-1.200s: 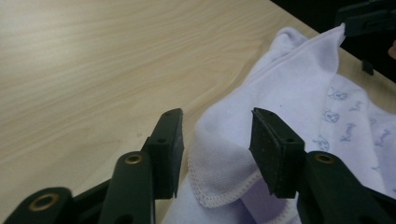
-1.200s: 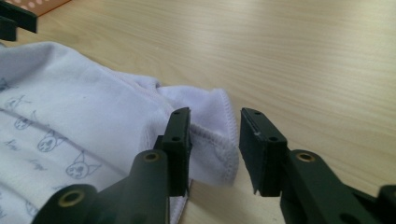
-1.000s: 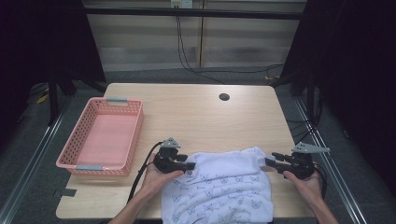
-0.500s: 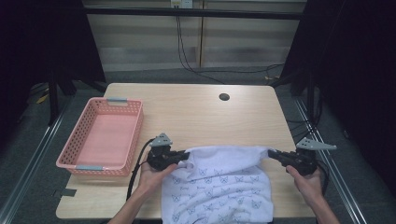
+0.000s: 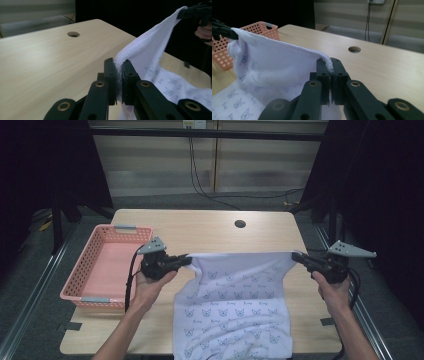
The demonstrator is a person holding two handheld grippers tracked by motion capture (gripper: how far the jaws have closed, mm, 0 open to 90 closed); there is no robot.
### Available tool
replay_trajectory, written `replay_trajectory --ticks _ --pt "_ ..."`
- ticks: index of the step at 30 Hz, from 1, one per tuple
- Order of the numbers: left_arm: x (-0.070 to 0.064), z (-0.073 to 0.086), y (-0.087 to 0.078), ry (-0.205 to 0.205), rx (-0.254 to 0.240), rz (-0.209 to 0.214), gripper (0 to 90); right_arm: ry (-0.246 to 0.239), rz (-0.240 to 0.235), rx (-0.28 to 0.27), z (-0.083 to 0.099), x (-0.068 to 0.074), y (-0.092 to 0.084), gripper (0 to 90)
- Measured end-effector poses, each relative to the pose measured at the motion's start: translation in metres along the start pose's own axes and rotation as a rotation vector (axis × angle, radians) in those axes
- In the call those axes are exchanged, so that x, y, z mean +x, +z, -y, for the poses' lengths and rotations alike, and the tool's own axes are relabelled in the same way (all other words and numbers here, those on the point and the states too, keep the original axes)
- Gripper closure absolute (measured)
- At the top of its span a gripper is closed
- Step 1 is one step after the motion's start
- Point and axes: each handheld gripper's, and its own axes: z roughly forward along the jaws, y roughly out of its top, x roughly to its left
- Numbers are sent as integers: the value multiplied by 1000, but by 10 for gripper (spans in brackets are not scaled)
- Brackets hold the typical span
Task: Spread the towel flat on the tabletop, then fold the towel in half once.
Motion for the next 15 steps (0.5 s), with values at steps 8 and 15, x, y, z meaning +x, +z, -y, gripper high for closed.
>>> replay_trajectory --ticks 8,15 --pt "29 -37 4 15 -34 -61 853 -24 -10 -19 -38 -16 32 875" --pt "66 -62 33 18 5 -141 845 7 17 13 -57 -48 73 875"
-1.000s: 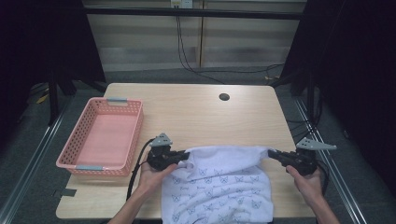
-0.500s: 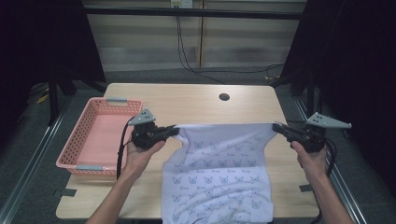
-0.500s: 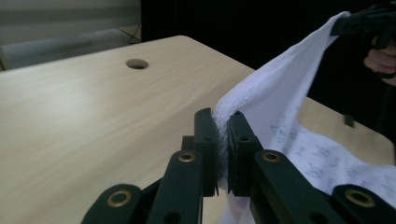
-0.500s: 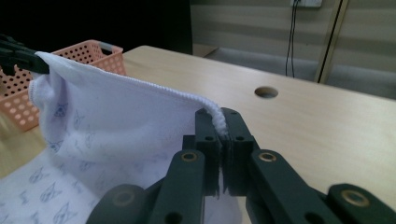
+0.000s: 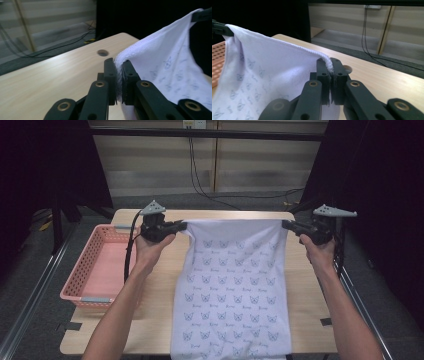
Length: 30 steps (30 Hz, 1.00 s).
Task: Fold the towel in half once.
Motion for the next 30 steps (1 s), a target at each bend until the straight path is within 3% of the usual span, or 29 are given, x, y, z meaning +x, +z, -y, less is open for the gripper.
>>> replay_trajectory --ticks 2,3,4,5,6,8,10,13,16,20,23,24,27,30 --pt "9 -5 14 -4 39 -51 821 5 19 25 -5 -8 15 872" --pt "15 -7 21 -27 53 -85 768 9 26 34 -6 -11 21 864" --pt "19 -7 23 -52 39 -96 663 -4 58 67 -5 -14 31 831" --pt "23 -7 24 -69 24 -84 646 -4 90 86 -3 -16 38 801" --pt "24 -8 25 -69 35 -103 644 6 106 91 -1 -19 42 769" --pt "24 -11 26 -62 61 -100 629 19 146 99 3 -24 46 646" --pt "19 -10 23 -62 51 -79 632 34 137 95 7 -27 43 633" --pt "6 -1 25 -35 85 -44 647 16 121 113 16 -26 34 629" --pt "-13 15 22 -32 93 27 667 -7 74 138 32 -13 19 623" --pt "-40 38 12 -1 117 81 720 -18 2 178 61 9 2 609" --pt "-58 66 -2 -36 129 128 752 -19 -58 237 89 30 -12 591" --pt "-63 77 -6 -53 135 164 762 -15 -74 256 96 37 -15 585" --pt "-78 105 -11 -31 192 177 759 7 -113 295 117 55 -24 563" --pt "-83 128 -12 -28 257 163 730 -24 -139 344 137 75 -25 533"
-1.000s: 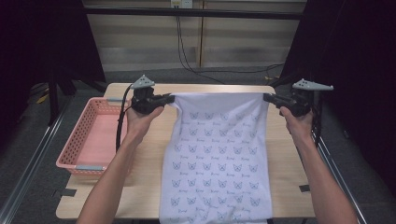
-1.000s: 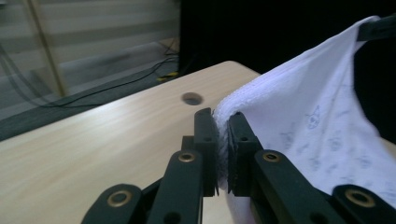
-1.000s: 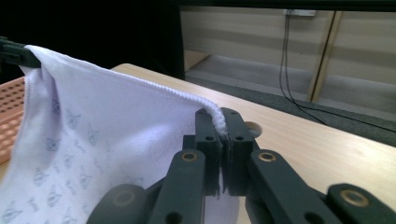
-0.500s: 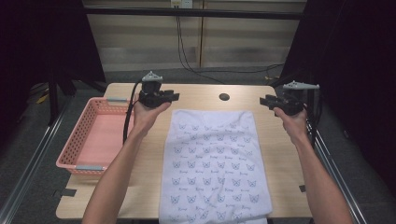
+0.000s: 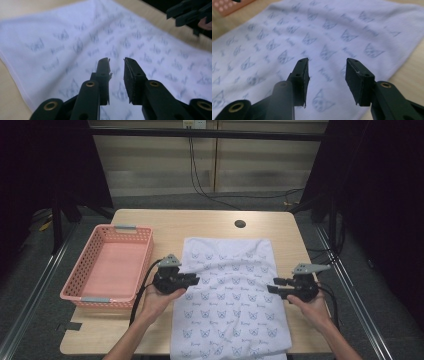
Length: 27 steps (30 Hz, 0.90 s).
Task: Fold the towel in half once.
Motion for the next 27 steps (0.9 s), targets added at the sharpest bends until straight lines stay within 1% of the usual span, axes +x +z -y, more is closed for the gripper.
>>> replay_trajectory --ticks 1,2,3,4,5,6,7,8,9,10,11,12,13,14,15,16,17,18,19,20,21,22,23,24,25,26,27 --pt "0 6 1 -2 23 1 715 -1 -3 12 3 3 2 513" --pt "0 11 2 -4 55 -2 690 -13 5 25 6 6 3 510" --pt "-1 18 1 -8 74 -16 672 -16 13 48 9 8 5 499" --pt "-1 26 -2 -33 81 -4 655 -8 21 68 13 8 8 472" --pt "-2 34 -5 -32 103 -3 652 4 21 91 18 7 11 466" --pt "-5 42 -9 -16 119 -17 651 -1 30 123 24 6 15 462" --pt "-5 44 -11 -12 126 -10 638 -28 56 139 27 6 17 461" --pt "-6 46 -11 -4 118 -14 632 -34 55 142 28 5 17 463" --pt "-5 46 -10 0 123 -22 622 -39 67 145 27 5 18 467" --pt "-4 47 -7 9 134 -27 617 -37 68 146 27 4 19 473" --pt "-3 48 -3 15 143 -28 615 -40 72 142 28 4 20 488" --pt "-2 48 0 31 135 -35 618 -56 84 140 28 5 21 524" --pt "-3 48 1 30 129 -48 638 -71 114 147 28 8 20 563" --pt "-5 47 3 54 131 -70 670 -71 113 146 28 8 20 630" --pt "-9 48 4 100 132 -97 699 -63 122 162 28 8 18 689" --pt "-12 48 4 115 137 -104 709 -60 117 154 29 7 17 734" --pt "-12 48 4 105 142 -86 747 -57 121 156 30 8 14 765" --pt "-12 48 3 85 148 -73 790 -57 122 155 32 10 13 793" --pt "-13 49 3 77 145 -62 834 -61 117 164 33 11 11 814" --pt "-14 50 2 88 153 -52 857 -59 108 170 34 13 9 836" --pt "-15 50 2 91 156 -47 862 -57 90 173 38 15 5 841" --pt "-18 52 1 93 152 -34 863 -55 82 183 39 17 2 841" --pt "-19 53 -1 97 155 -30 863 -35 42 198 42 20 -2 841" --pt "-22 55 -3 91 161 -10 865 -20 13 202 44 21 -4 852" --pt "-25 57 -5 98 169 7 866 -21 -2 210 48 26 -8 858" --pt "-29 59 -7 105 174 17 867 -29 -4 223 50 31 -11 860" --pt "-32 61 -8 106 184 19 869 -35 -8 230 52 34 -14 863"
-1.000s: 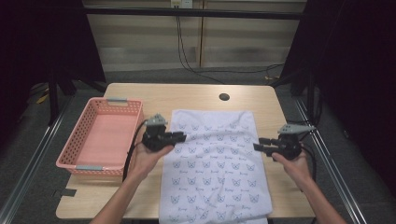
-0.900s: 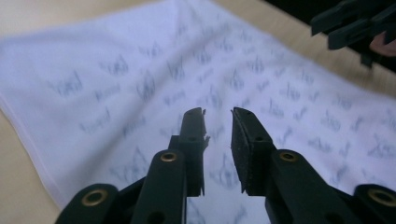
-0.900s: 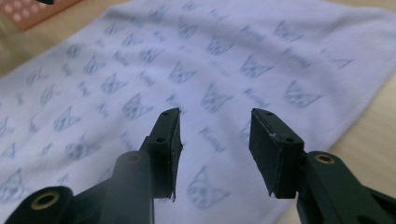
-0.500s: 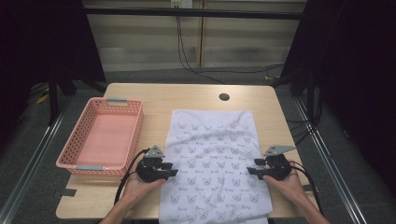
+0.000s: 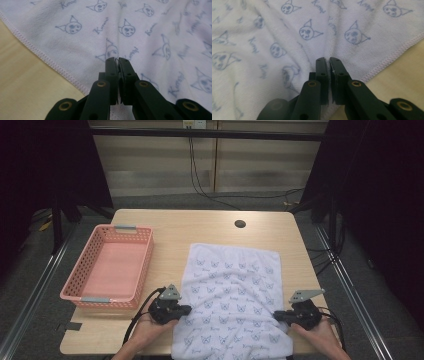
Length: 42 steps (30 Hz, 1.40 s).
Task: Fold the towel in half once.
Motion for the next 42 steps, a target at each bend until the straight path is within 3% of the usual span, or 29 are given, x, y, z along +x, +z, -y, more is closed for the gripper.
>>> replay_trajectory --ticks 3,7,8,9,10,11,12,14,18,21,22,24,27,29,32,34,36,40,41,42 --pt "-12 6 -6 10 25 33 872 -12 -9 14 8 8 -6 864" --pt "-26 18 -19 11 75 117 871 -47 -69 50 13 20 -10 853" --pt "-30 22 -21 13 76 137 868 -58 -105 70 12 23 -11 830" --pt "-31 23 -23 25 87 138 862 -82 -95 66 12 26 -11 796" --pt "-31 23 -26 33 95 132 835 -92 -92 69 12 27 -11 762" --pt "-29 21 -27 4 52 125 779 -86 -78 46 12 28 -12 710" --pt "-25 18 -27 -15 30 125 727 -71 -47 -13 10 25 -14 639" --pt "-16 11 -25 -38 -3 90 645 -31 -42 -64 4 16 -16 576" --pt "7 -7 -13 -66 -48 8 624 -31 33 -82 -10 2 -5 571" --pt "23 -20 1 -50 -48 -53 611 -54 67 -82 -25 -6 9 582" --pt "26 -23 5 -62 -46 -70 604 -59 70 -86 -31 -9 14 593" --pt "30 -25 10 -86 -45 -51 637 -81 86 -80 -37 -10 22 644" --pt "24 -22 16 -36 -15 -76 745 -94 99 -49 -38 -10 30 765" --pt "20 -21 15 -40 -11 -61 816 -96 99 -33 -34 -8 27 842" --pt "12 -19 15 -11 -5 -56 829 -83 92 -23 -26 -7 20 876" --pt "7 -18 14 -14 0 -54 798 -72 83 -11 -20 -7 14 880" --pt "3 -17 13 -25 1 -22 785 -67 55 0 -13 -4 8 884" --pt "-13 -13 10 25 36 8 782 -45 38 15 1 4 -3 879" --pt "-19 -13 8 50 41 5 733 -55 49 17 3 5 -4 868" --pt "-22 -15 6 50 29 11 677 -56 50 9 5 7 -6 819"
